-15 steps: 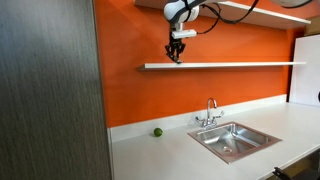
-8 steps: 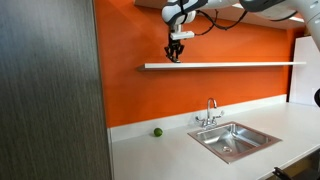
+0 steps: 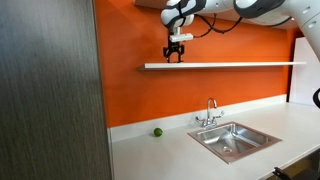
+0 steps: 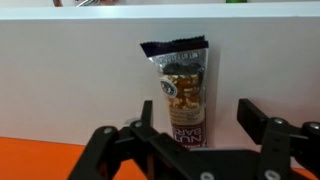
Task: Pick up the pack of snacks and put it on the first shelf
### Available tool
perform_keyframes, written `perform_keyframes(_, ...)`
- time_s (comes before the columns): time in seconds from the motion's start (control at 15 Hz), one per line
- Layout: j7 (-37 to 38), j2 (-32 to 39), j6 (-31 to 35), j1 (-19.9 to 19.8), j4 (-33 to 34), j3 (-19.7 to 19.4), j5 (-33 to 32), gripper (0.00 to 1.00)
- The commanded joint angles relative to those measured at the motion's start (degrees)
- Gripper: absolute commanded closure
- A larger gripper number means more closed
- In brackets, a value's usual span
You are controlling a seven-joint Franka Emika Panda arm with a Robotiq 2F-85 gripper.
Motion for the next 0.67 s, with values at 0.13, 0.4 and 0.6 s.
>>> perform_keyframes(0.13,0.07,-2.71,0.13,0.06,-3.14,0.68,0.76,0.00)
perform_keyframes(0.4,1.12,-5.62,1.54,0.61,-7.43,0.54,0.27,0.00)
perform_keyframes(0.6,1.89,-8.71,2.89,0.96,-11.58,0.42,-0.05,0.00)
